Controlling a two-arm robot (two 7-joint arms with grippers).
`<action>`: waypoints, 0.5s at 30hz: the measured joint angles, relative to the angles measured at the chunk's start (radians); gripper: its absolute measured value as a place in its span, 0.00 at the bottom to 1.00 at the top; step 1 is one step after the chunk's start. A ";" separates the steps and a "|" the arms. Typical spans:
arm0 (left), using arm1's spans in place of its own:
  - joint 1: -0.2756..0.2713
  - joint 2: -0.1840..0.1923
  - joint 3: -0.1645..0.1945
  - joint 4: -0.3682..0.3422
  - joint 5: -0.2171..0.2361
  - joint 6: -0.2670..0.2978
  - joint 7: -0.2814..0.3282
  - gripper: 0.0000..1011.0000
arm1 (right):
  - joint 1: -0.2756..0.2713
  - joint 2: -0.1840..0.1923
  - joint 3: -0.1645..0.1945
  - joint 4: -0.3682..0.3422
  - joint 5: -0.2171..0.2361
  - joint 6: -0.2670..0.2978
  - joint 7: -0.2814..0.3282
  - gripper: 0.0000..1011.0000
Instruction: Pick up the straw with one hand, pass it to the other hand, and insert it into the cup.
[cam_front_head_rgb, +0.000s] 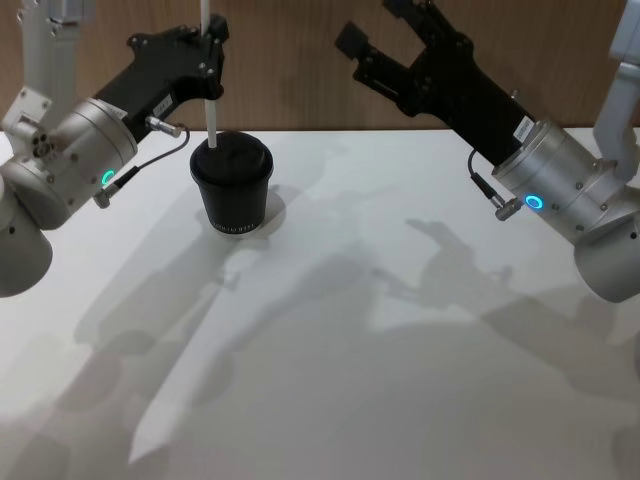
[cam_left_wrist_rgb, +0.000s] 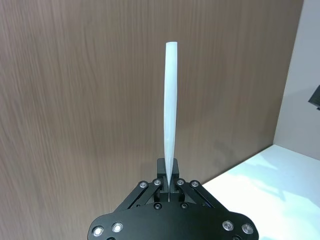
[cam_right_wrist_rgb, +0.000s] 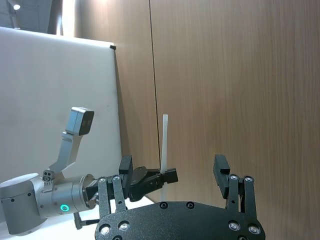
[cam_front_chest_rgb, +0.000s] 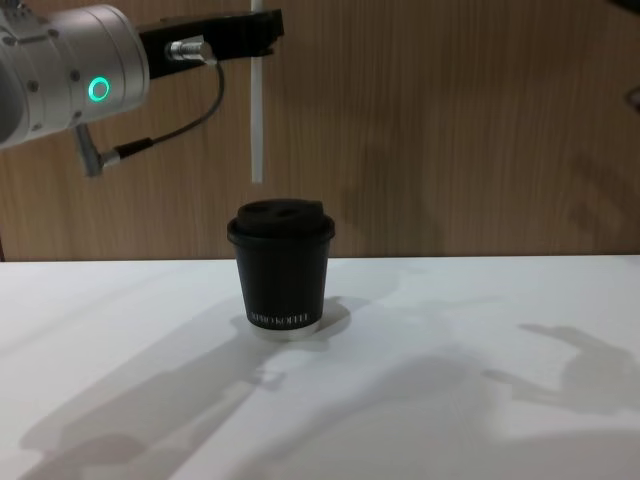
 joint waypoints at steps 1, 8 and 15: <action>0.000 -0.002 -0.001 0.004 0.000 0.000 0.000 0.01 | 0.000 0.000 0.000 0.000 0.000 0.000 0.000 0.99; 0.001 -0.013 -0.006 0.024 0.008 -0.005 0.003 0.01 | 0.000 0.000 0.000 0.000 0.000 0.000 0.000 0.99; 0.001 -0.021 -0.008 0.038 0.028 -0.017 0.012 0.01 | 0.000 0.000 0.000 0.000 0.000 0.000 0.000 0.99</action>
